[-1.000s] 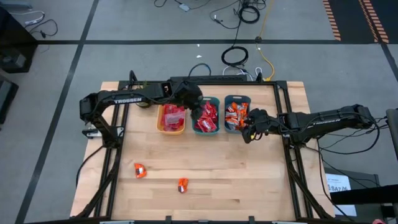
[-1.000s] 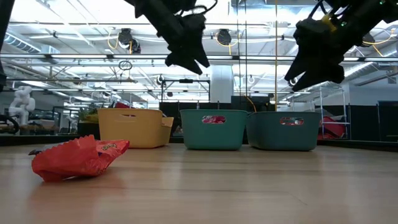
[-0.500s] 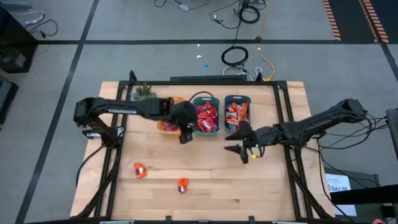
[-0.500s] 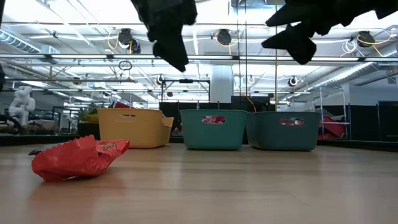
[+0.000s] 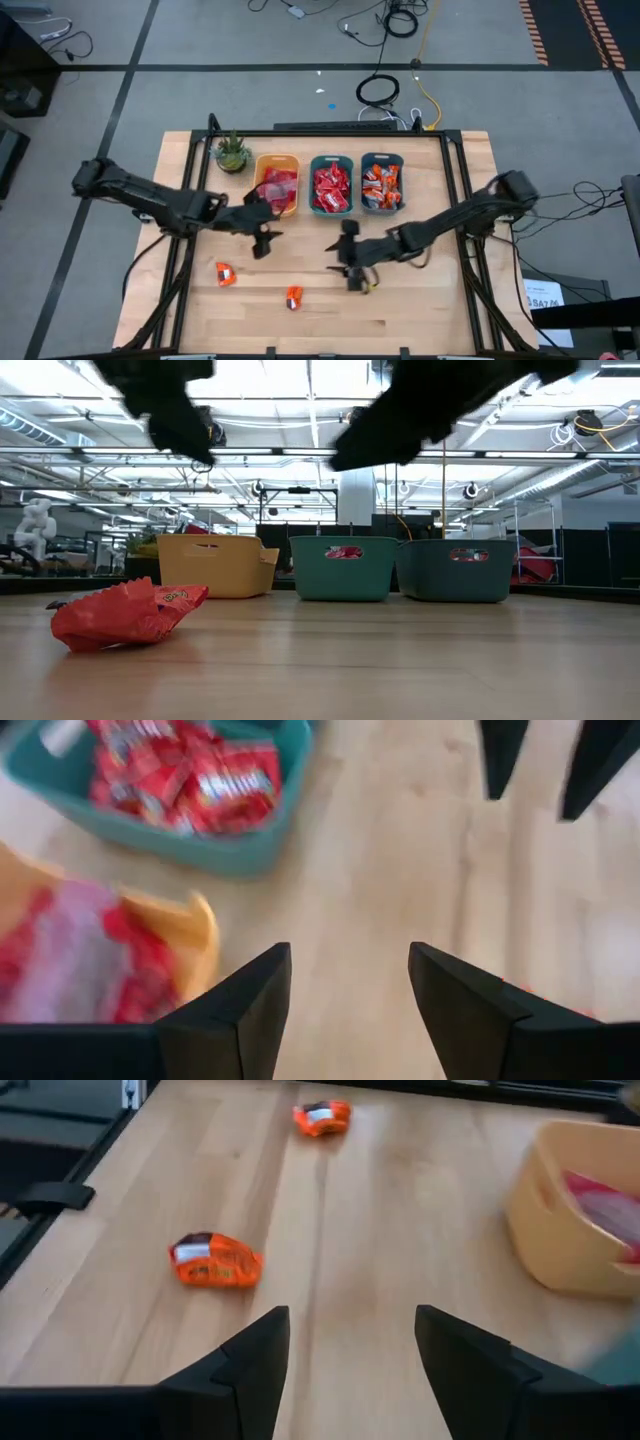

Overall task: Sort candy
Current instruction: Put the orange candy into the top right blue bin

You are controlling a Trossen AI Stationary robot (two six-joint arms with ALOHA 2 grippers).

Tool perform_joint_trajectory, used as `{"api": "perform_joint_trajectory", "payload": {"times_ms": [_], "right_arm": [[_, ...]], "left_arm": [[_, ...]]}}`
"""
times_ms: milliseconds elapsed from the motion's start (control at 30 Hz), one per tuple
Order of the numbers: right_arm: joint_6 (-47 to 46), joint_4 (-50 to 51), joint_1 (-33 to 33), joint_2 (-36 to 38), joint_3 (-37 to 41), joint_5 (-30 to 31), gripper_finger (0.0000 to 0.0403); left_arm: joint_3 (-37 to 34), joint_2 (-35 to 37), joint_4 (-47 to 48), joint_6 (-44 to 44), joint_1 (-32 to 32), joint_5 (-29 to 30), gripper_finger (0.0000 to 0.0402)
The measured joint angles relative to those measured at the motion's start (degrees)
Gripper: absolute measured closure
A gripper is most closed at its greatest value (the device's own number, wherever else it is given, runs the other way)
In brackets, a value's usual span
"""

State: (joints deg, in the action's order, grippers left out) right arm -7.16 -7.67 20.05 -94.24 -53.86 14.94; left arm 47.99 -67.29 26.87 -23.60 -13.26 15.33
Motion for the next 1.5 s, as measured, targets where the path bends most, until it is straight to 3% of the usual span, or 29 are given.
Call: {"api": "perform_joint_trajectory", "payload": {"times_ms": [233,433,567,867,967,1133,1267,1500], "right_arm": [[2.3,-0.8,0.1,-17.1,-14.9,-0.9,0.0195],[-0.5,-1.4,0.2,-27.4,-26.7,-7.9,0.0194],[-4.9,-1.3,1.4,-32.6,-30.9,-7.7,0.0194],[-13.1,-4.6,3.5,-41.8,-32.7,-6.7,0.0204],[-15.5,-4.8,4.2,-42.2,-32.7,-3.9,0.0249],[-16.2,-2.4,4.3,-40.2,-32.5,-3.1,0.0379],[-16.1,3.3,4.1,-36.0,-32.0,-0.1,0.0392],[-11.6,20.0,3.8,-22.1,-32.2,12.7,0.0401]], "left_arm": [[-6.4,6.5,-1.0,-7.2,-7.8,0.2,0.0187],[-7.0,7.8,1.0,-7.6,-12.7,0.2,0.0187],[-7.0,7.9,2.5,-7.6,-15.2,0.2,0.0187],[-7.0,8.2,4.1,-7.6,-20.0,0.2,0.0187],[-7.0,8.2,3.9,-7.6,-21.4,0.1,0.0187],[-7.0,8.2,3.0,-7.7,-22.9,-0.1,0.0187],[-7.0,8.2,1.8,-7.7,-22.9,-0.2,0.0187],[-7.0,8.2,-0.8,-7.6,-22.9,-0.3,0.0187]]}}
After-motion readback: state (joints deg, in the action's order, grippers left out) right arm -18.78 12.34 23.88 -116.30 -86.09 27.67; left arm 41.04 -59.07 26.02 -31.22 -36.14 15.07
